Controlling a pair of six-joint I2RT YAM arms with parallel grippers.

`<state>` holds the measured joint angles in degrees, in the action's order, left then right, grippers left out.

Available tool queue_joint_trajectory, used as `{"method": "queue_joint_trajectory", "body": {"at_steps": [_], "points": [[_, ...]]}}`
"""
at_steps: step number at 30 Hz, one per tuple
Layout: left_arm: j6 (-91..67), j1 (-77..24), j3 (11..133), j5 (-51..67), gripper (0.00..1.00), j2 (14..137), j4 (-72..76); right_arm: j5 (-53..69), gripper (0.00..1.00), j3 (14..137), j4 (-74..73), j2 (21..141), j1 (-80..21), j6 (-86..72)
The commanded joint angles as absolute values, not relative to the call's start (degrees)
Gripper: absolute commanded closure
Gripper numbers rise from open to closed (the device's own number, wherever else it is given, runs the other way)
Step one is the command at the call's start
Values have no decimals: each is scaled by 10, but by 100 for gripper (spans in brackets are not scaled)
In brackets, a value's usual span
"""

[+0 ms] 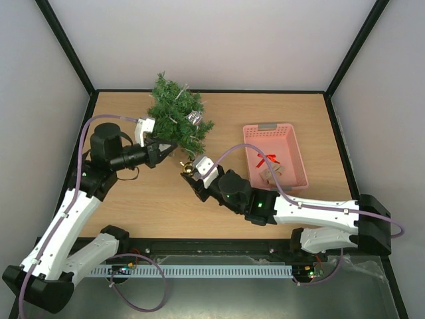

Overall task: Decorate the small christmas tree
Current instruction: Hang the decoration item on the Christmas tree.

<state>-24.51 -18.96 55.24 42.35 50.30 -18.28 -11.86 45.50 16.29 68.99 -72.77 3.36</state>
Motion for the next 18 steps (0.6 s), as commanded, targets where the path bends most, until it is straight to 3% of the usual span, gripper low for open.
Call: {"method": "queue_joint_trajectory", "body": {"at_steps": [1,18], "points": [[-255,-187,571,352,98,503,-183,-194,64,453,219,705,-731,11],[-283,-181,552,362,98,526,-124,-258,64,497,276,771,-729,35]]}}
